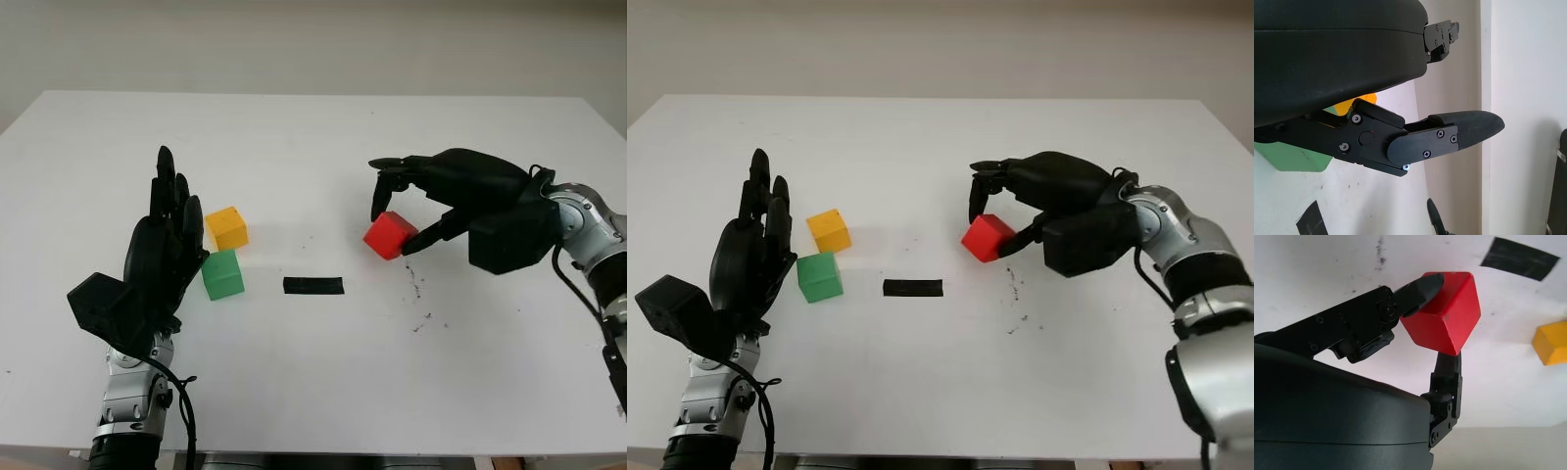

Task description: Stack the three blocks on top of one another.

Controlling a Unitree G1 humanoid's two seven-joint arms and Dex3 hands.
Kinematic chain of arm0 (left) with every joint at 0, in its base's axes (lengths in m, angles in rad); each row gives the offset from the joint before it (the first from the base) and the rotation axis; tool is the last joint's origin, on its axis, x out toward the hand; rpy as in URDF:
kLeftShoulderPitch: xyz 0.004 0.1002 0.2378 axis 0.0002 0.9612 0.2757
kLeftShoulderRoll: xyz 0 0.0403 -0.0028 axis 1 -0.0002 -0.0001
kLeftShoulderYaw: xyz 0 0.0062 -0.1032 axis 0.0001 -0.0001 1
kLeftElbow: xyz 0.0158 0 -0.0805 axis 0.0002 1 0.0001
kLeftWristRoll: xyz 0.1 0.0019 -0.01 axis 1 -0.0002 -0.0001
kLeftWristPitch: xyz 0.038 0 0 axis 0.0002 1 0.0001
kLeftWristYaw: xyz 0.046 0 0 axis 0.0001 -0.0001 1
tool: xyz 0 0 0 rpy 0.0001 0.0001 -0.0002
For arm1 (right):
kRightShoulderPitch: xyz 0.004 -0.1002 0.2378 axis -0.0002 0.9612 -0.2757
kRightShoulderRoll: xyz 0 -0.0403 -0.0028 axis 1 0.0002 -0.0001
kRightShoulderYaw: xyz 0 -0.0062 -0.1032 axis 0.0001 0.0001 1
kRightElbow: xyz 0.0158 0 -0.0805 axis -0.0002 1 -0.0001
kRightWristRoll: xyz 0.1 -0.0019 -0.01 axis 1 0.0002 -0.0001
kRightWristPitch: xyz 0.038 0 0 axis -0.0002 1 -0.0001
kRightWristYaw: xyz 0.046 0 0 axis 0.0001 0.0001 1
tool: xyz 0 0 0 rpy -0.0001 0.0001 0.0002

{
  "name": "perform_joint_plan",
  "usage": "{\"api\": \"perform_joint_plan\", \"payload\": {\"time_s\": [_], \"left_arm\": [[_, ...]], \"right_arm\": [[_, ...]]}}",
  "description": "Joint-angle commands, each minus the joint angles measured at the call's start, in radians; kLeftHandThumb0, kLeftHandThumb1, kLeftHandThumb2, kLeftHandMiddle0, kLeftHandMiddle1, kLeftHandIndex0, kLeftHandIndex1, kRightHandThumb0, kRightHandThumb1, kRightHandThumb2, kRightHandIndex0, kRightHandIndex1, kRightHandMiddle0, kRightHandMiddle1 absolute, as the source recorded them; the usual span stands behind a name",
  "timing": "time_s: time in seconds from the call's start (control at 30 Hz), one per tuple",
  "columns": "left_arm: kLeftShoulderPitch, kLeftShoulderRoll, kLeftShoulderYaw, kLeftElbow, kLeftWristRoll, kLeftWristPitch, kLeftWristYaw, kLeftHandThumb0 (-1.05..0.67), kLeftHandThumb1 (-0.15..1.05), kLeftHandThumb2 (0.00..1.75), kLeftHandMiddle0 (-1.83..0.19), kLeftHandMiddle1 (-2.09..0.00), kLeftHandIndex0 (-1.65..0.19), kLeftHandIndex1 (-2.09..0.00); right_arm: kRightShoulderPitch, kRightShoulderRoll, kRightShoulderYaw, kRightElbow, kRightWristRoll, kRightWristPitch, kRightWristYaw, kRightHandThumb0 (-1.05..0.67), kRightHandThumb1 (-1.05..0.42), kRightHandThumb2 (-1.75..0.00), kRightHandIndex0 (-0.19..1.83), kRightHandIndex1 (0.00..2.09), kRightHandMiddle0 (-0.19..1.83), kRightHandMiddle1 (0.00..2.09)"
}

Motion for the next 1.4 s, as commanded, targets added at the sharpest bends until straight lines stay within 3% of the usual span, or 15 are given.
{"api": "perform_joint_plan", "payload": {"time_s": [0.0, 0.23, 0.33, 0.53, 0.9, 1.37], "left_arm": [[0.009, 0.006, -0.003, -0.017, 0.010, 0.001, 0.002, -0.73, 1.05, 0.61, 0.19, 0.00, 0.19, 0.00], [0.004, -0.007, 0.001, -0.007, 0.000, -0.011, 0.003, -0.72, 1.05, 0.58, 0.19, 0.00, 0.19, 0.00], [0.004, -0.006, -0.001, -0.010, 0.001, -0.009, 0.001, -0.72, 1.05, 0.58, 0.19, 0.00, 0.19, 0.00], [0.011, -0.005, 0.001, -0.019, 0.010, -0.010, 0.007, -0.73, 1.05, 0.59, 0.19, 0.00, 0.19, 0.00], [0.015, -0.013, -0.003, -0.025, 0.008, -0.009, 0.010, -0.72, 1.05, 0.59, 0.19, 0.00, 0.19, 0.00], [0.024, -0.019, -0.002, -0.038, 0.006, -0.004, 0.010, -0.73, 1.05, 0.60, 0.19, 0.00, 0.19, 0.00]], "right_arm": [[0.031, 0.014, -0.048, -0.092, 0.075, 0.086, 0.068, -0.40, -0.96, -0.06, 0.15, 0.04, 0.33, 1.42], [0.162, 0.062, -0.123, -0.386, 0.185, 0.384, 0.150, -0.42, -0.97, -0.06, 0.15, 0.05, 0.30, 1.44], [0.205, 0.089, -0.125, -0.465, 0.181, 0.429, 0.143, -0.44, -0.97, -0.05, 0.14, 0.05, 0.28, 1.52], [0.258, 0.145, -0.112, -0.528, 0.146, 0.393, 0.108, -0.41, -0.95, -0.05, 0.16, 0.06, 0.32, 1.63], [0.257, 0.239, -0.084, -0.424, 0.040, 0.283, -0.009, -0.40, -0.92, -0.05, 0.18, 0.07, 0.36, 1.65], [0.224, 0.288, -0.043, -0.316, -0.121, 0.277, -0.188, -0.39, -0.93, -0.06, 0.20, 0.07, 0.33, 1.58]]}}
